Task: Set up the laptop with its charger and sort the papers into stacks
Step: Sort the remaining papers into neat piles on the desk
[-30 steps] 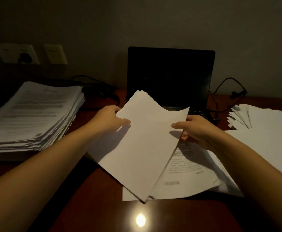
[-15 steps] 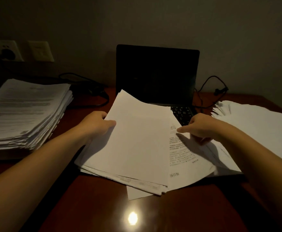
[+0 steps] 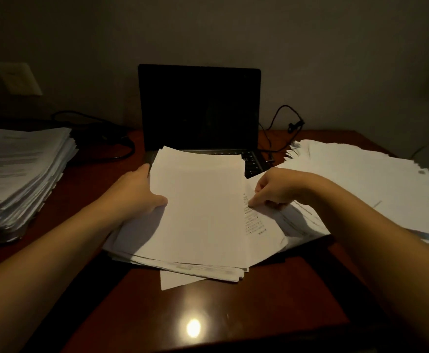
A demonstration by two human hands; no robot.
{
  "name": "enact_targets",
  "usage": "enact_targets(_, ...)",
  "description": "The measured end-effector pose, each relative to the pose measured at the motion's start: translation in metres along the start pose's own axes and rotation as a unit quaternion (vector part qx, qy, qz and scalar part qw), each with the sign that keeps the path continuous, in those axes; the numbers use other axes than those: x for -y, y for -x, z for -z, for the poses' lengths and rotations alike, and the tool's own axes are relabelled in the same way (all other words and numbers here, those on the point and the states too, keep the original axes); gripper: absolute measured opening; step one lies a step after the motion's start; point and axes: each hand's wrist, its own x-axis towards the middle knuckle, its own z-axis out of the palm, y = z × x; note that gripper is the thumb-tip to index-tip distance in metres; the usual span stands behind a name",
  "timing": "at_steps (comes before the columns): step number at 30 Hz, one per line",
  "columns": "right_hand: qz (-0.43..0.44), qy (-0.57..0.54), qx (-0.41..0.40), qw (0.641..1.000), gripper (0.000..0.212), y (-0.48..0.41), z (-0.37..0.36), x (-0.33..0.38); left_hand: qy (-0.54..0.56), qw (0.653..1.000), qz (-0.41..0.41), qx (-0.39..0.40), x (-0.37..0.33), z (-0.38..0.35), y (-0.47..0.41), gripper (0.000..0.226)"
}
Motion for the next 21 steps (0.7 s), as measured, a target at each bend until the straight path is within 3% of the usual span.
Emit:
enact_targets(4, 0.008, -0.08, -0.056, 0.995, 0.008, 0.008, -0.002, -0.004, 0.056, 0.998, 0.012, 0.027, -0.008, -0.006, 0.003, 0.05)
enact_targets(9, 0.042, -0.14, -0.143, 0.979, 0.01, 0.017, 0.007, -0.017, 0.122, 0.992, 0.025, 0.013, -0.017, -0.016, 0.004, 0.065)
enact_targets(13, 0.052, -0.152, -0.194, 0.968, 0.015, 0.016, 0.012, -0.032, 0.182, 0.983, -0.021, -0.027, -0.03, -0.027, 0.0, 0.078)
enact_targets(16, 0.003, -0.089, -0.213, 0.973, 0.019, 0.011, 0.015, -0.05, 0.188, 0.98, -0.049, -0.036, -0.042, -0.034, -0.006, 0.065)
enact_targets(21, -0.148, -0.096, -0.268, 0.947, 0.04, 0.007, 0.027, -0.09, 0.182, 0.98, -0.059, -0.047, -0.054, -0.048, -0.011, 0.039)
